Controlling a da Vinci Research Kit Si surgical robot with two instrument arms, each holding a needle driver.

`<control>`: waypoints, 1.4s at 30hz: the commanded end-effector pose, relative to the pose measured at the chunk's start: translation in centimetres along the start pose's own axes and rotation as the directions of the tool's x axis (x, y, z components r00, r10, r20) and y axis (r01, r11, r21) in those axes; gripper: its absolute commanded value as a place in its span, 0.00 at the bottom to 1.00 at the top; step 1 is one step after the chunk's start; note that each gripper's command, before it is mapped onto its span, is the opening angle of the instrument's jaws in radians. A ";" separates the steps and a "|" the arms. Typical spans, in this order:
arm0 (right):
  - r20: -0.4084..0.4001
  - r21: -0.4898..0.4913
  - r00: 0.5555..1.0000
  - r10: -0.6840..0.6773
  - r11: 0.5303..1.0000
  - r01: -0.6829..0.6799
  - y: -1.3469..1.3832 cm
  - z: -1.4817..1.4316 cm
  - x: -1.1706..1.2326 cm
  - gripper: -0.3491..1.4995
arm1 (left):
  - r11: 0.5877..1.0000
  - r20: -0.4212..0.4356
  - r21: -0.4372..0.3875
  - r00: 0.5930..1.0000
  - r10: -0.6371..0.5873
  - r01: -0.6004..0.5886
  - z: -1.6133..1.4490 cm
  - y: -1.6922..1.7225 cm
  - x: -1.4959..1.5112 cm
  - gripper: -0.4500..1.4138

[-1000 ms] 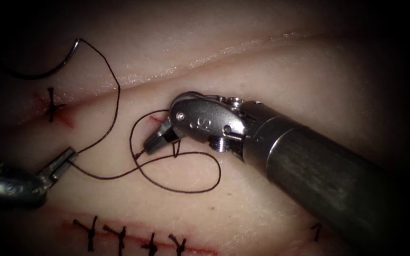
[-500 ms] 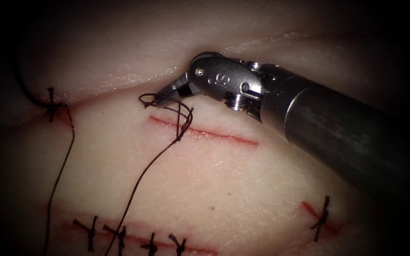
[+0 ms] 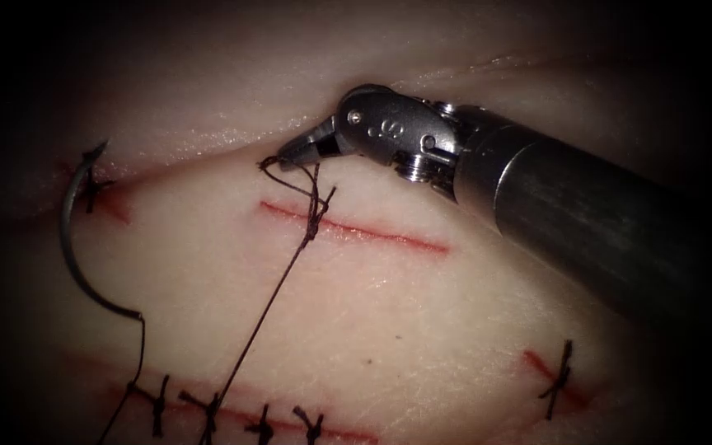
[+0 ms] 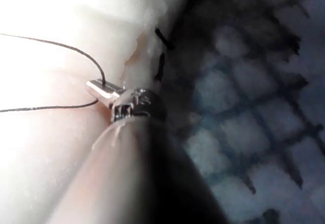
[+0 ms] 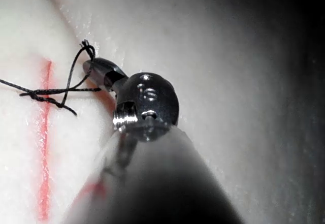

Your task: Wound Closure

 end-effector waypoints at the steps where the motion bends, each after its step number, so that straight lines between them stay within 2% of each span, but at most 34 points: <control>1: 0.005 -0.011 1.000 -0.002 1.000 0.002 0.07 0.07 -0.01 0.00 | 0.982 -0.036 -0.190 0.999 -0.009 0.002 0.07 0.07 -0.06 0.00; 2: 0.009 -0.017 1.000 0.004 1.000 -0.004 0.08 0.07 -0.01 0.00 | 0.962 -0.046 -0.272 0.999 -0.021 0.008 0.08 0.07 -0.06 0.00; 3: 0.015 -0.021 1.000 0.004 1.000 -0.003 0.08 0.06 -0.02 0.00 | 0.922 -0.032 -0.385 0.999 -0.041 0.025 0.10 0.07 -0.06 0.00; 5: 0.018 -0.030 1.000 0.006 1.000 -0.005 0.09 0.06 -0.03 0.00 | 0.884 -0.009 -0.466 0.998 -0.055 0.045 0.11 0.07 -0.08 0.00; 6: 0.018 -0.030 1.000 0.006 1.000 -0.005 0.09 0.06 -0.03 0.00 | 0.884 -0.009 -0.466 0.998 -0.055 0.045 0.11 0.07 -0.08 0.00; 7: 0.020 -0.046 1.000 0.012 0.999 -0.011 0.11 0.04 -0.05 0.00 | 0.835 0.023 -0.545 0.997 -0.074 0.075 0.13 0.08 -0.11 0.00; 8: 0.024 -0.052 1.000 0.019 0.999 -0.017 0.12 0.03 -0.05 0.00 | 0.803 0.040 -0.589 0.996 -0.084 0.091 0.14 0.08 -0.13 0.00; 9: 0.032 -0.064 0.999 0.026 0.998 -0.024 0.14 0.02 -0.07 0.00 | 0.742 0.081 -0.659 0.993 -0.090 0.121 0.18 0.10 -0.18 0.00; 13: 0.036 -0.075 0.999 0.024 0.997 -0.021 0.13 -0.01 -0.08 0.00 | 0.631 0.245 -0.731 0.963 -0.115 0.261 0.30 0.20 -0.31 0.00; 14: 0.036 -0.075 0.999 0.024 0.997 -0.021 0.13 -0.01 -0.08 0.00 | 0.631 0.245 -0.731 0.963 -0.115 0.261 0.30 0.20 -0.31 0.00; 15: 0.029 -0.084 0.999 0.027 0.996 -0.024 0.13 -0.03 -0.09 0.00 | 0.584 0.345 -0.736 0.932 -0.114 0.344 0.35 0.23 -0.37 0.00; 18: 0.025 -0.100 0.999 0.040 0.994 -0.037 0.14 -0.07 -0.10 0.00 | 0.554 0.416 -0.732 0.904 -0.095 0.395 0.38 0.26 -0.44 0.00; 19: 0.017 -0.132 0.998 0.053 0.990 -0.050 0.16 -0.12 -0.11 0.00 | 0.522 0.503 -0.716 0.861 -0.075 0.464 0.40 0.31 -0.54 0.00; 22: 0.007 -0.160 0.997 0.073 0.985 -0.071 0.20 -0.21 -0.12 0.00 | 0.488 0.569 -0.716 0.822 -0.006 0.499 0.45 0.43 -0.76 0.00; 27: 0.010 -0.169 0.996 0.086 0.982 -0.083 0.22 -0.28 -0.14 0.00 | 0.477 0.660 -0.670 0.751 0.030 0.569 0.38 0.73 -1.21 0.00; 29: 0.008 -0.175 0.996 0.090 0.981 -0.087 0.23 -0.30 -0.15 0.00 | 0.478 0.660 -0.665 0.751 0.016 0.574 0.34 0.71 -1.28 0.00; 30: 0.002 -0.184 0.995 0.096 0.978 -0.094 0.27 -0.33 -0.16 0.00 | 0.471 0.655 -0.671 0.755 0.016 0.573 0.19 0.65 -1.45 0.00; 32: 0.000 -0.189 0.995 0.099 0.977 -0.097 0.28 -0.34 -0.17 0.00 | 0.467 0.654 -0.676 0.756 0.025 0.570 0.12 0.62 -1.51 0.00; 37: -0.003 -0.194 0.995 0.099 0.976 -0.097 0.28 -0.34 -0.18 0.00 | 0.464 0.670 -0.665 0.742 0.021 0.586 0.11 0.60 -1.70 0.00; 42: 0.006 -0.201 0.994 0.110 0.974 -0.107 0.33 -0.40 -0.23 0.00 | 0.450 0.663 -0.682 0.747 0.049 0.576 0.05 0.56 -1.84 0.00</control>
